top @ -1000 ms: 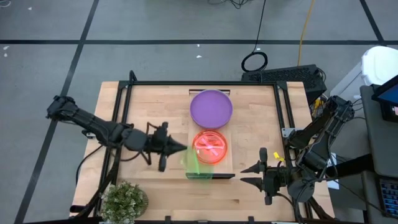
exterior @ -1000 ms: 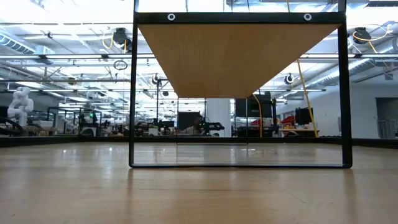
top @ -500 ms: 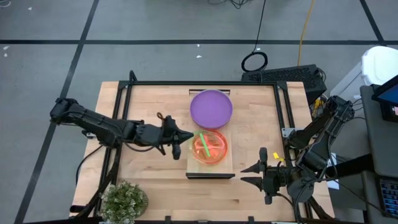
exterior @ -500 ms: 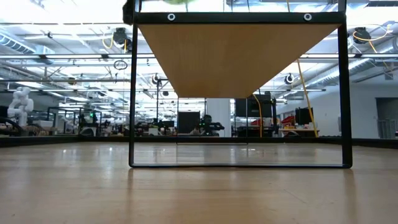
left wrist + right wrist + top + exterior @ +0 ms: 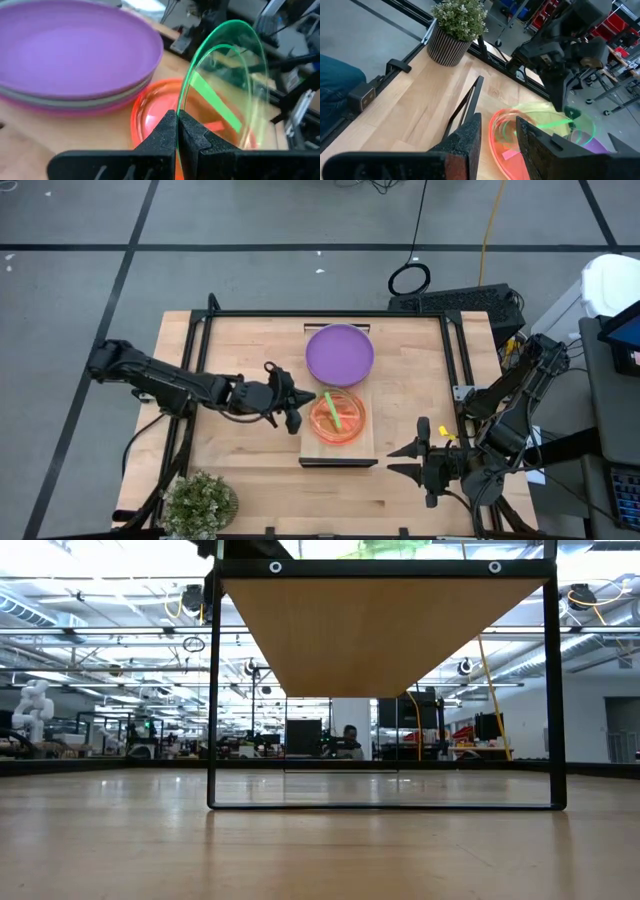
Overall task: Place and stack plates onto a shelf
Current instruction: Stack the transparent green plate on top of the transparent pink plate on the shelf, then return to Home Position
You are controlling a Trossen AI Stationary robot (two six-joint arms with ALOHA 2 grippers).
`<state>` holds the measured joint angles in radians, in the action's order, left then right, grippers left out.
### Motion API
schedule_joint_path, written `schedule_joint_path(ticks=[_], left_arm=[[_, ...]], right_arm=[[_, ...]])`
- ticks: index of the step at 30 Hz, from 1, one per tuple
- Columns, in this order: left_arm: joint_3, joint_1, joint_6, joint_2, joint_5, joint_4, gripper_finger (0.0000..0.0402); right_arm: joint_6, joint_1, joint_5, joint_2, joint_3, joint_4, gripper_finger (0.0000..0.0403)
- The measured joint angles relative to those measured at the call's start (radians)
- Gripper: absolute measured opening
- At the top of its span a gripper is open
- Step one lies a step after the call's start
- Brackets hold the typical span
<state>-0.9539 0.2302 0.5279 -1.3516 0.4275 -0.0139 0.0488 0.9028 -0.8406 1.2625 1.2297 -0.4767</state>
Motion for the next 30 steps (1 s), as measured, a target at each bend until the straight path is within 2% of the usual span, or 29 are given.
schedule_joint_path(ticks=[9,18,30], left_arm=[[-0.001,-0.002,0.005,-0.014,0.002,0.008,0.0007],[-0.001,-0.002,0.027,-0.026,0.038,-0.018,0.0054],[-0.001,0.015,-0.02,-0.023,0.037,-0.018,0.0058]], right_arm=[[-0.007,0.001,0.0,0.0,0.0,-0.007,0.0107],[-0.007,0.001,0.0,0.0,0.0,-0.008,0.0107],[-0.012,0.001,0.0,0.0,0.0,-0.011,0.0107]])
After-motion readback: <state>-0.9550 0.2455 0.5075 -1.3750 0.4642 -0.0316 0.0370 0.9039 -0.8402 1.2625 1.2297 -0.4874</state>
